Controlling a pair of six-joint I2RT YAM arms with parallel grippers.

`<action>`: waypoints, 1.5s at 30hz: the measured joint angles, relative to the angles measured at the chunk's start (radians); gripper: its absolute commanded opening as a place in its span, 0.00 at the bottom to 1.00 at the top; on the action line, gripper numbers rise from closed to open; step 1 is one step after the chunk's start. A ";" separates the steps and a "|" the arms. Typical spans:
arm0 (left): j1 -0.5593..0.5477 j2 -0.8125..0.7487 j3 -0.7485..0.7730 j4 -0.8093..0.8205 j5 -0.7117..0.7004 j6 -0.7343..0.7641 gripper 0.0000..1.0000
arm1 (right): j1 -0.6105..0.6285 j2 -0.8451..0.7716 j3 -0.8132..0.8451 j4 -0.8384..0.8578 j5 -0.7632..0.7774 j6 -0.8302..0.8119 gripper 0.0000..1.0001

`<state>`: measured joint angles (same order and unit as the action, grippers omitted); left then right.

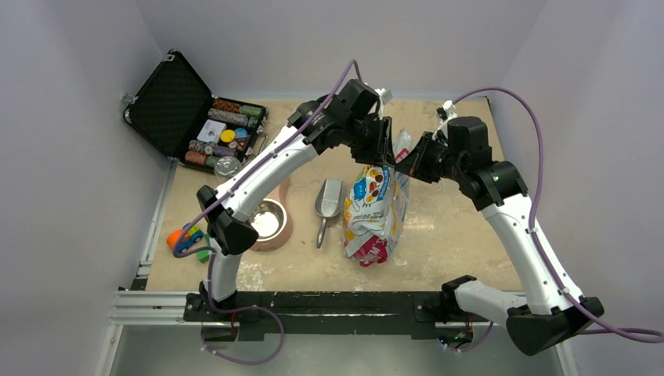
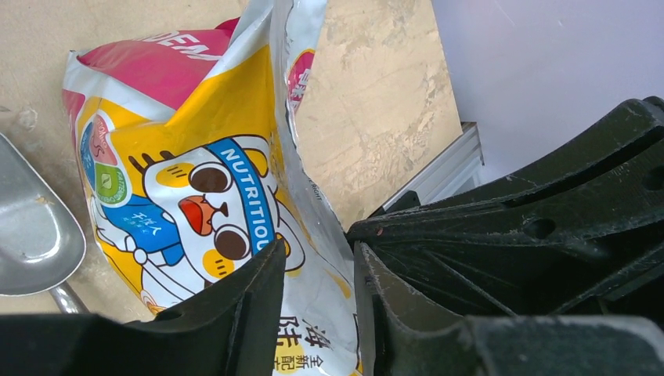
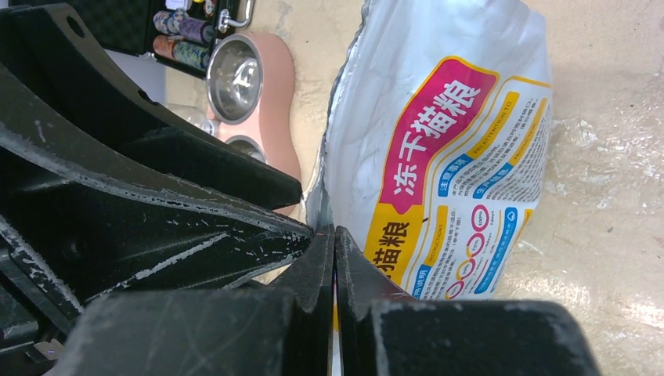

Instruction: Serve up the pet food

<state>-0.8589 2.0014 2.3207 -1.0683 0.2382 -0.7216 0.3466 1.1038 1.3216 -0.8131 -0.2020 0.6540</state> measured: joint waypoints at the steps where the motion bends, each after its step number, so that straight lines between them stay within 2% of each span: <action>1: 0.000 0.002 0.000 0.001 -0.003 0.000 0.39 | 0.000 0.000 0.000 0.000 0.002 -0.001 0.00; 13: -0.010 0.017 0.032 -0.005 -0.034 0.010 0.00 | 0.000 0.004 -0.004 0.006 0.003 -0.008 0.00; 17: -0.010 0.017 0.032 -0.010 -0.034 0.010 0.00 | 0.000 0.010 -0.004 0.006 0.002 -0.016 0.00; 31: -0.007 0.016 0.024 -0.002 -0.028 0.012 0.00 | 0.000 0.022 -0.004 0.012 -0.028 -0.051 0.25; 34: -0.007 0.013 0.024 -0.002 -0.026 0.018 0.00 | -0.001 0.022 -0.008 0.015 -0.042 -0.061 0.26; 36: -0.007 0.009 0.022 -0.004 -0.031 0.028 0.00 | -0.006 0.021 -0.025 0.030 -0.072 -0.060 0.23; 37: -0.006 0.008 0.022 -0.002 -0.037 0.032 0.00 | -0.006 0.021 -0.036 0.041 -0.088 -0.060 0.17; 38: -0.004 0.008 0.022 0.002 -0.039 0.035 0.00 | -0.006 0.020 -0.049 0.052 -0.104 -0.058 0.03; 39: -0.002 0.008 0.021 0.002 -0.045 0.037 0.00 | -0.004 0.017 -0.064 0.067 -0.112 -0.056 0.00; 43: -0.002 0.008 0.017 0.000 -0.055 0.048 0.01 | 0.000 -0.003 -0.096 0.071 -0.121 -0.062 0.00; 45: -0.002 0.008 0.013 -0.001 -0.056 0.052 0.16 | 0.000 -0.010 -0.098 0.065 -0.121 -0.064 0.00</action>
<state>-0.8608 2.0094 2.3337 -1.0695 0.1822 -0.6693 0.3462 1.0943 1.2232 -0.7479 -0.3233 0.5903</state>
